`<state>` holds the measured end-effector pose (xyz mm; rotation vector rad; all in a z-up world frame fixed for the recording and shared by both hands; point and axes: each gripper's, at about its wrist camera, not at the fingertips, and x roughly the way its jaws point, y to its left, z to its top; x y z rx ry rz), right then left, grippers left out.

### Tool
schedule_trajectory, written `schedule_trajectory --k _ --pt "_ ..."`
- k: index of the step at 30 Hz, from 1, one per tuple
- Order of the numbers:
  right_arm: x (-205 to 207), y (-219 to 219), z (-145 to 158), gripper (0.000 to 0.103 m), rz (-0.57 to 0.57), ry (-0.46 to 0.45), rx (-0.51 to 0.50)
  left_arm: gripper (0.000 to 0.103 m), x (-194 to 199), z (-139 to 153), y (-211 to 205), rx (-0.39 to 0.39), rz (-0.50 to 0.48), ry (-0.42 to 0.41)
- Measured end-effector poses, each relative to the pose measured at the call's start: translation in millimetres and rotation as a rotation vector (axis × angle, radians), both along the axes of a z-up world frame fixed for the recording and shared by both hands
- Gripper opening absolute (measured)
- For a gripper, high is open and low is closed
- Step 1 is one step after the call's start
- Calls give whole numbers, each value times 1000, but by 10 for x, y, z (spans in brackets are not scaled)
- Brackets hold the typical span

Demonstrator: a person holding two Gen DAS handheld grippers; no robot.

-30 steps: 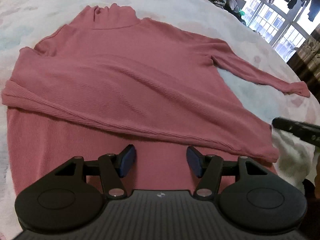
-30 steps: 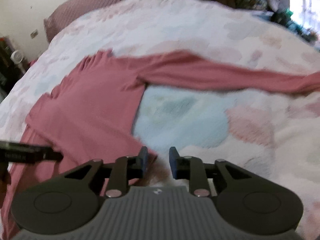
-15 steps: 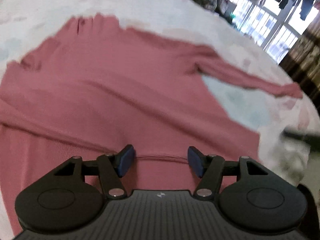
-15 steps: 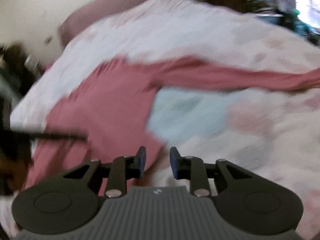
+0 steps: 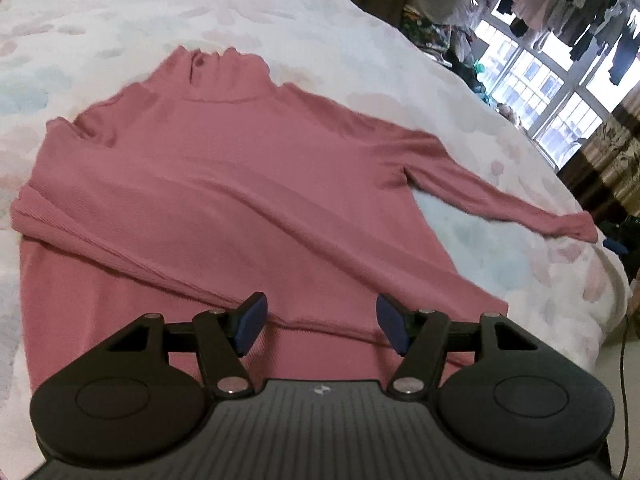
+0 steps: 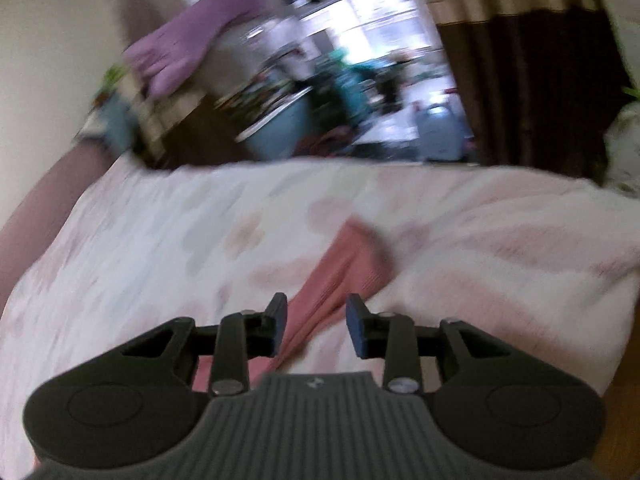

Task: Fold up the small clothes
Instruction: 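Grasp the other sleeve cuff with the right gripper and lift it, then lay the held sleeve across the shirt body with the right gripper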

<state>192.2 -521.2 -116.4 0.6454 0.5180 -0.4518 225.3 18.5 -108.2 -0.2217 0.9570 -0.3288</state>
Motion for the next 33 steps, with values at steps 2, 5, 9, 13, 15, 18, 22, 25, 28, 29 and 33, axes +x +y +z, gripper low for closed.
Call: schedule_trajectory --k 2,5,9,13,15,18,22,25,28,29,33 --pt "11 -169 3 30 -60 19 16 74 16 7 -5 -1 3 0" --pt "113 -314 -83 30 -73 43 65 74 28 -3 1 -5 13 4" --pt "272 -440 -281 18 -64 77 117 74 28 -25 40 -21 30 15" --pt "349 -487 -197 0 -14 20 121 74 13 10 122 -28 46 2" --pt "349 -421 -9 0 30 -28 86 73 33 29 192 -40 63 -3" --pt "396 -274 345 0 104 -94 43 74 40 56 285 -60 90 -9" --pt "546 -17 801 0 217 -158 0 74 -9 106 386 -77 111 -25" --pt "708 244 1079 0 302 -182 -45 74 -65 128 478 -88 124 -30" --pt "870 556 1339 0 386 -179 -113 74 -113 155 597 -98 143 -34" --pt "945 672 1427 0 412 -174 -136 74 -132 170 641 -103 150 -37" --pt "1267 1250 1775 0 533 -155 -214 74 -223 258 862 -114 184 -54"
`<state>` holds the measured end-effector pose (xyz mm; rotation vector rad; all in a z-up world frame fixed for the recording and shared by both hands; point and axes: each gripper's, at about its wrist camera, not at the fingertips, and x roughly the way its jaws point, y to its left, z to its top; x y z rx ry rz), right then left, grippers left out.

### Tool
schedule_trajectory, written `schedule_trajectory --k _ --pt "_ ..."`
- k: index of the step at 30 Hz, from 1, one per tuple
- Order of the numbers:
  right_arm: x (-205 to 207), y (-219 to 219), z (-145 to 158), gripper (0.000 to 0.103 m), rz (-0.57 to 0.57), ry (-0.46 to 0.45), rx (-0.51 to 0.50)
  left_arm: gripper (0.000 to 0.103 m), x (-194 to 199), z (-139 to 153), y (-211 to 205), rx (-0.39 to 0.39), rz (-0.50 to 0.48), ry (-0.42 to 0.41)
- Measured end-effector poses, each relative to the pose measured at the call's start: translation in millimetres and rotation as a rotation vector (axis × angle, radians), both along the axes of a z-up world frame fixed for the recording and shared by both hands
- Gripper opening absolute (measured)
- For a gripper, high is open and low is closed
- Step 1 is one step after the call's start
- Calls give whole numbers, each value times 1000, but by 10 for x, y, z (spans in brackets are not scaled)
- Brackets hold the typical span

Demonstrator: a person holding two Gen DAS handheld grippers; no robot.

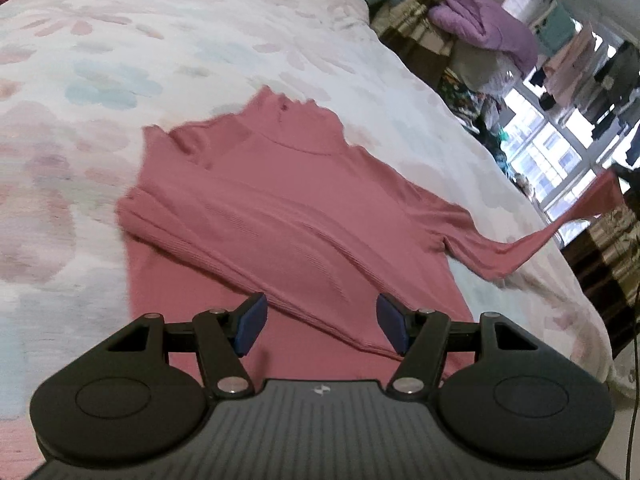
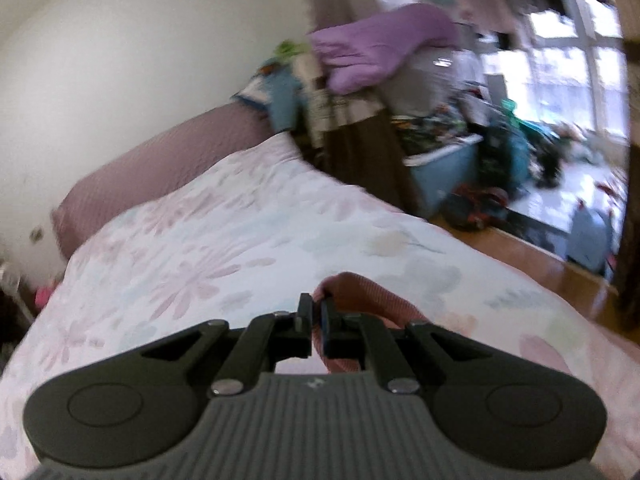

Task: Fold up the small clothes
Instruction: 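Lay the held sleeve across the shirt body with the right gripper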

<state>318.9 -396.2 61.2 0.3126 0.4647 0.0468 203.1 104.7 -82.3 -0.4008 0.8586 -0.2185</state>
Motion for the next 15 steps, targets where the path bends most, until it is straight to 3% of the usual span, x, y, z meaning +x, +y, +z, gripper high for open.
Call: schedule_trajectory --k 5,9,12,15 --pt "178 1110 628 0 247 -80 -162 74 -130 99 304 -13 51 -23" --pt "-185 2205 1078 0 606 -186 -276 74 -278 142 574 -31 94 -38" --pt "-587 2939 966 0 851 -184 -339 74 -403 107 757 -42 124 -34" --pt "-849 3429 450 0 1007 -89 -365 74 -531 25 927 -55 151 -15"
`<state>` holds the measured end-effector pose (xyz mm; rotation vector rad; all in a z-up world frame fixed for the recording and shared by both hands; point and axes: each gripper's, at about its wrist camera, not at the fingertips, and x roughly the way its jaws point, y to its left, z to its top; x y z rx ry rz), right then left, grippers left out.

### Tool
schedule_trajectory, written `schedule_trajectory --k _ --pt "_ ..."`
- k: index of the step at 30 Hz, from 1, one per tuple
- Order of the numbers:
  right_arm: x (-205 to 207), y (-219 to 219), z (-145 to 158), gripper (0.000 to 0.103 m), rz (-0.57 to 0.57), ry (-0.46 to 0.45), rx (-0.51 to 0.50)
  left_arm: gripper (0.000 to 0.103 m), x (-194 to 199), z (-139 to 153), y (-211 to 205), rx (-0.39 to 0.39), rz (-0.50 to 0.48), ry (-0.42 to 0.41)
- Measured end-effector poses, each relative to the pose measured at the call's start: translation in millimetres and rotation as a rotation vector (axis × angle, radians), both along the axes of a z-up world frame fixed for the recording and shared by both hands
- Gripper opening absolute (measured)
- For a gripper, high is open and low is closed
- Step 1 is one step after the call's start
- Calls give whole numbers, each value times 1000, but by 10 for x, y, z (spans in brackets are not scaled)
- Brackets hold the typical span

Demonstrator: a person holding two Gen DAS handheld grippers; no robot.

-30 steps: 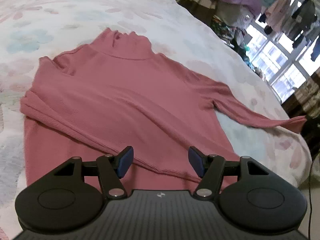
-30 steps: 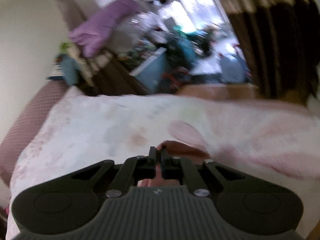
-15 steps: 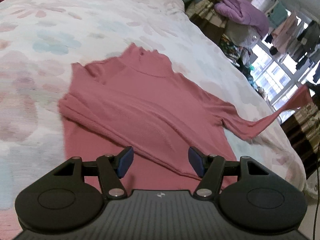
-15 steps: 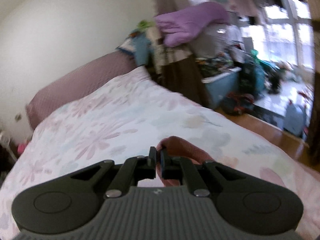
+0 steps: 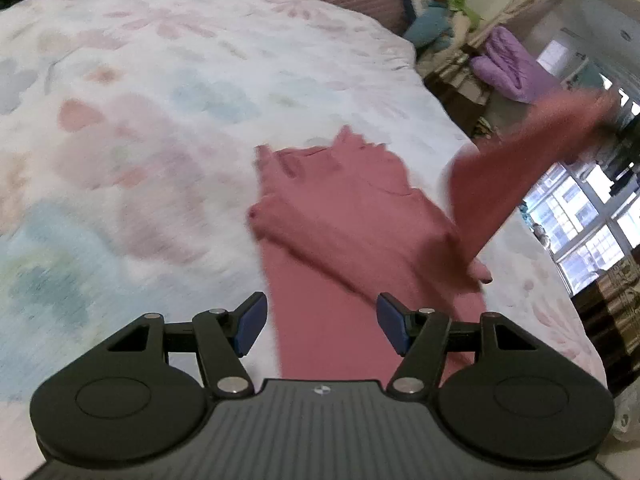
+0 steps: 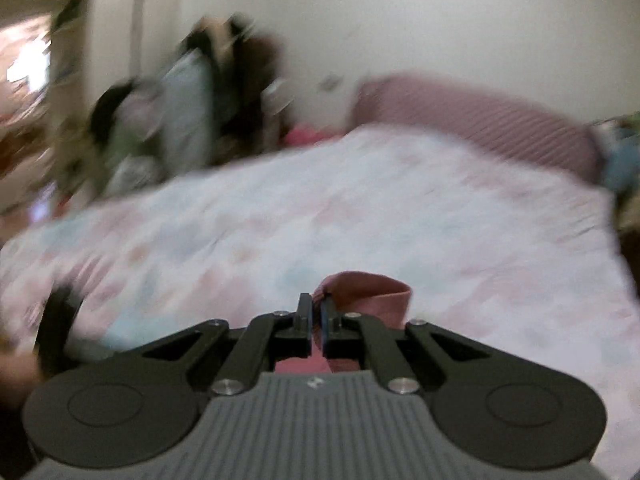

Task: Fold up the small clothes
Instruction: 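Lay the held sleeve across the shirt body with the right gripper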

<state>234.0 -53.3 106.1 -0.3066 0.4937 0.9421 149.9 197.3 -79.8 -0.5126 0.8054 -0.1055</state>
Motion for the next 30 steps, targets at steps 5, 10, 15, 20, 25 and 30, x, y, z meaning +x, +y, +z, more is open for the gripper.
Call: schedule_trajectory --k 5,10,15,20,25,30 --pt "-403 502 -1358 0 124 120 -216 74 -148 -127 168 -21 11 30" --pt "-744 560 -2099 0 155 99 -333 74 -172 -173 193 -43 -3 32" --pt "-796 620 -2104 0 146 50 -315 74 -58 -176 22 -74 -48 28" --pt "-927 655 -2083 9 197 -48 -281 75 24 -93 -64 -86 -64 2" --pt "-1146 596 -2057 14 380 -9 -247 77 102 -107 -135 -76 -93 19" --pt "-955 283 -1987 20 268 102 -152 77 197 -269 -325 -57 -153 67"
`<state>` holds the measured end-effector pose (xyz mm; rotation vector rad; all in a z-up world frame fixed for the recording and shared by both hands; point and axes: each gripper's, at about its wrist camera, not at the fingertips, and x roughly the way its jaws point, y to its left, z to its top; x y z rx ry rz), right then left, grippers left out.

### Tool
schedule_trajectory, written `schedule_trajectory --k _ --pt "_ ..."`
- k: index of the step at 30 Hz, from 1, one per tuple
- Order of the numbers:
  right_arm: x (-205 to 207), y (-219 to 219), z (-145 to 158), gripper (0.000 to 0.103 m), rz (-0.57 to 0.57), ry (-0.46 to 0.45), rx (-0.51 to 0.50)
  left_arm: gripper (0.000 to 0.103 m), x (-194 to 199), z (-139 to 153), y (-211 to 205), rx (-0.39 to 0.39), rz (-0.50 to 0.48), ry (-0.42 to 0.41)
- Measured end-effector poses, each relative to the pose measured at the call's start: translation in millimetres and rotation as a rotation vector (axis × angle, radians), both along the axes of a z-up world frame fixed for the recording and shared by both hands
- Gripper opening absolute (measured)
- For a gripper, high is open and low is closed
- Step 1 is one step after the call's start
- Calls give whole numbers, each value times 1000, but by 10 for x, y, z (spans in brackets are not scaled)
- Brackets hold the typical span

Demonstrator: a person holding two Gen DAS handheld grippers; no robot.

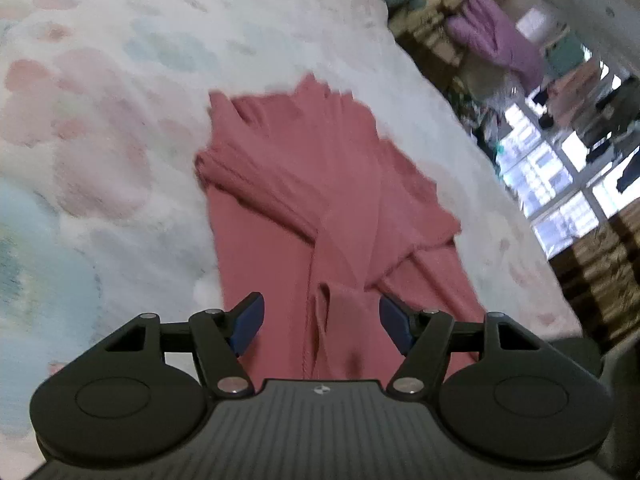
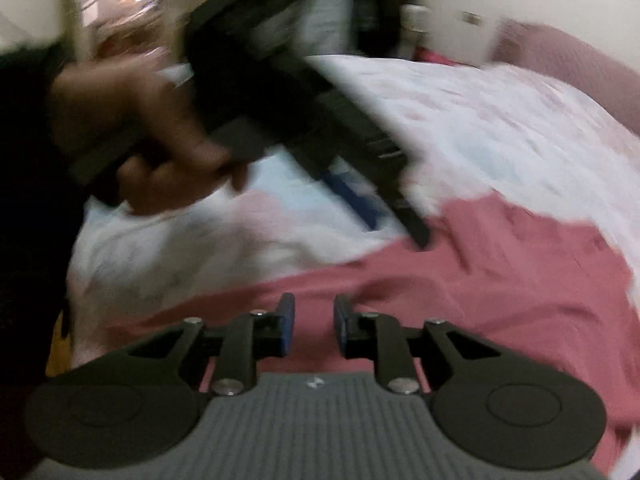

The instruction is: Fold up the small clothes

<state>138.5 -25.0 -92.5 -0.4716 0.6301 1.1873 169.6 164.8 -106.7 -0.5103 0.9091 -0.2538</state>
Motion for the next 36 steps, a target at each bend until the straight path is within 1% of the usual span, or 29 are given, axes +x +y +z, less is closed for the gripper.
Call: schedule_trajectory --k 3,4,5,7,8,9,10,11,12,14,15,16,19,20,21,23,25,26,27,30,32,35,36 --pt "254 -212 -48 22 -208 108 6 77 48 -79 -98 -7 -18 14" --pt "317 -294 -73 22 -260 152 26 77 68 -89 -127 -4 -20 12" --pt "354 -356 -98 22 -297 187 47 77 83 -94 -145 0 -25 7" --pt "383 -433 -149 22 -353 233 77 70 123 -111 -191 9 -46 -5" --pt "382 -460 -171 23 -379 244 87 45 142 -131 -212 12 -60 -12" --pt "375 -478 -189 23 -399 251 92 4 147 -144 -220 24 -61 -13" --pt "357 -497 -188 23 -413 254 95 5 134 -142 -219 35 -51 -14" --pt "343 -513 -191 23 -426 256 97 2 95 -116 -190 29 -30 -30" --pt "325 -533 -175 23 -435 258 100 2 32 -84 -133 4 -2 -52" --pt "300 -575 -159 24 -450 264 111 2 -107 -40 -4 -45 58 -71" --pt "295 -586 -158 25 -457 269 119 2 -207 -41 83 -68 107 -74" --pt "262 -628 -150 25 -464 275 129 2 -279 -53 156 -78 154 -70" --pt "225 -692 -162 26 -486 287 143 2 -458 -184 403 -81 315 -22" --pt "222 -702 -175 26 -494 291 142 2 -487 -236 458 -88 345 -3" --pt "227 -701 -192 26 -505 294 138 2 -496 -279 495 -95 355 24" --pt "217 -717 -207 26 -520 295 129 4 -486 -295 484 -96 330 52" --pt "197 -741 -199 26 -533 292 123 16 -503 -249 403 -52 290 49" --pt "189 -756 -191 26 -540 291 119 25 -516 -228 356 -32 267 46" --pt "183 -775 -182 27 -547 289 116 27 -534 -208 318 -17 247 47" --pt "180 -873 -153 29 -589 280 110 29 -615 -173 249 -3 207 49" --pt "173 -1013 -118 33 -636 276 111 32 -665 -138 165 17 200 42" --pt "137 -1258 -57 35 -685 267 117 33 -661 -81 97 48 186 19" --pt "124 -1324 -46 35 -698 262 113 36 -645 -61 69 41 176 16"
